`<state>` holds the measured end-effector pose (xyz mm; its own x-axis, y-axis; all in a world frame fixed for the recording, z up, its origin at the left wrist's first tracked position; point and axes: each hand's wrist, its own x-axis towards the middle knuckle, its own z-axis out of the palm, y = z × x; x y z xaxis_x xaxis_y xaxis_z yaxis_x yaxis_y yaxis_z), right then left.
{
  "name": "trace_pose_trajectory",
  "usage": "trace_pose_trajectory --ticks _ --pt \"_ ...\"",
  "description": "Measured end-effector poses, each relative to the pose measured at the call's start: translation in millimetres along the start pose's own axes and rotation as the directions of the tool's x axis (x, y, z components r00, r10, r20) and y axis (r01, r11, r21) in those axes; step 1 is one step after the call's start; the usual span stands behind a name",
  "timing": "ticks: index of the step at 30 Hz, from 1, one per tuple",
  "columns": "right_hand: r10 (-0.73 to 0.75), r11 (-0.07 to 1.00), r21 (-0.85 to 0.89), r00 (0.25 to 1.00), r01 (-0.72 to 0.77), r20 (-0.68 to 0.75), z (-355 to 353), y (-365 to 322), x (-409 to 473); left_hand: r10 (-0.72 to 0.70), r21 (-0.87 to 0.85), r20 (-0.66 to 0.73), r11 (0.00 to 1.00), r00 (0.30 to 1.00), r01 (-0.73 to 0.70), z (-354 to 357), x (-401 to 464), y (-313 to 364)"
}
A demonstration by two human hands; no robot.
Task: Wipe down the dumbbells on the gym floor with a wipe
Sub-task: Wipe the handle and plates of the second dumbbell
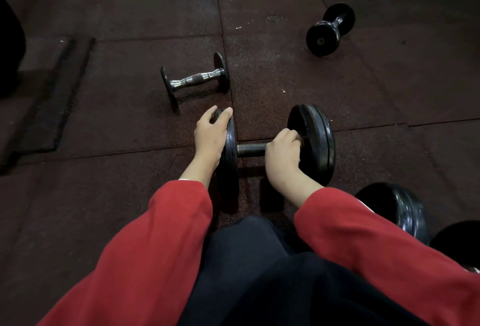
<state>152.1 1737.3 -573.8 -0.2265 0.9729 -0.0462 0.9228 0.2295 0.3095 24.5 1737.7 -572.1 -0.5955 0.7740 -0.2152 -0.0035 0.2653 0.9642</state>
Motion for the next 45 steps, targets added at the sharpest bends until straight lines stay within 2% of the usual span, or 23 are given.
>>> trace_pose_trajectory --ticks 2,4,7,8,9,10,12,14,16,19,21,24,28,31,35,39,45 --pt "-0.012 1.0 0.0 1.0 0.012 0.011 2 -2 -4 -0.004 -0.007 -0.001 1.0 1.0 0.004 0 -1 -1" --pt "0.002 1.0 -0.026 0.997 0.0 0.079 4 -2 -12 -0.003 -0.009 -0.001 1.0 1.0 0.003 0 -1 -1" --pt "-0.018 1.0 0.004 1.0 0.018 -0.003 -1 8 -7 -0.012 -0.014 0.002 1.0 1.0 0.012 0 2 1" --pt "-0.03 0.999 0.035 0.999 0.029 0.034 -9 10 -6 -0.017 -0.018 0.002 1.0 1.0 0.017 1 3 2" --pt "-0.106 0.991 0.079 0.994 0.105 0.007 -8 9 -2 -0.018 -0.02 0.001 1.0 1.0 0.018 1 3 2" --pt "-0.226 0.967 0.091 0.967 0.237 -0.12 1 5 2 -0.017 -0.021 -0.001 1.0 1.0 0.017 1 4 2" --pt "-0.383 0.891 0.189 0.907 0.412 -0.172 -1 -9 -1 -0.016 -0.023 -0.004 1.0 1.0 0.015 2 4 1" --pt "-0.441 0.866 0.205 0.89 0.456 -0.116 -8 -17 -6 -0.016 -0.03 0.005 0.999 1.0 0.016 1 4 1" --pt "-0.428 0.846 0.27 0.887 0.461 -0.172 0 -15 -9 -0.016 -0.034 0.009 0.999 1.0 0.016 1 4 0" --pt "-0.515 0.755 0.333 0.825 0.565 -0.233 3 -7 -6 -0.016 -0.029 0.002 0.999 1.0 0.016 1 3 -1" --pt "-0.482 0.755 0.38 0.846 0.534 -0.229 0 -5 1 -0.017 -0.035 -0.002 0.999 1.0 0.017 1 4 -1" --pt "-0.478 0.76 0.441 0.87 0.478 -0.119 -5 -9 19 -0.019 -0.033 -0.007 0.999 1.0 0.019 1 3 0" --pt "-0.505 0.751 0.49 0.863 0.442 -0.006 -13 -11 39 -0.012 -0.044 -0.002 0.999 1.0 0.012 1 0 0" --pt "-0.526 0.751 0.462 0.85 0.471 -0.011 -10 -12 36 -0.014 -0.026 0.003 1.0 1.0 0.014 0 -1 3" --pt "-0.503 0.761 0.397 0.853 0.513 -0.139 0 -11 20 -0.022 -0.034 0.003 0.999 1.0 0.022 0 -2 2" --pt "-0.398 0.758 0.411 0.858 0.507 -0.324 13 -13 -4 -0.036 -0.054 0.009 0.998 0.999 0.036 0 1 2" --pt "-0.345 0.775 0.342 0.81 0.531 -0.474 47 0 -22 -0.032 -0.056 0.024 0.998 0.999 0.033 -1 2 1"
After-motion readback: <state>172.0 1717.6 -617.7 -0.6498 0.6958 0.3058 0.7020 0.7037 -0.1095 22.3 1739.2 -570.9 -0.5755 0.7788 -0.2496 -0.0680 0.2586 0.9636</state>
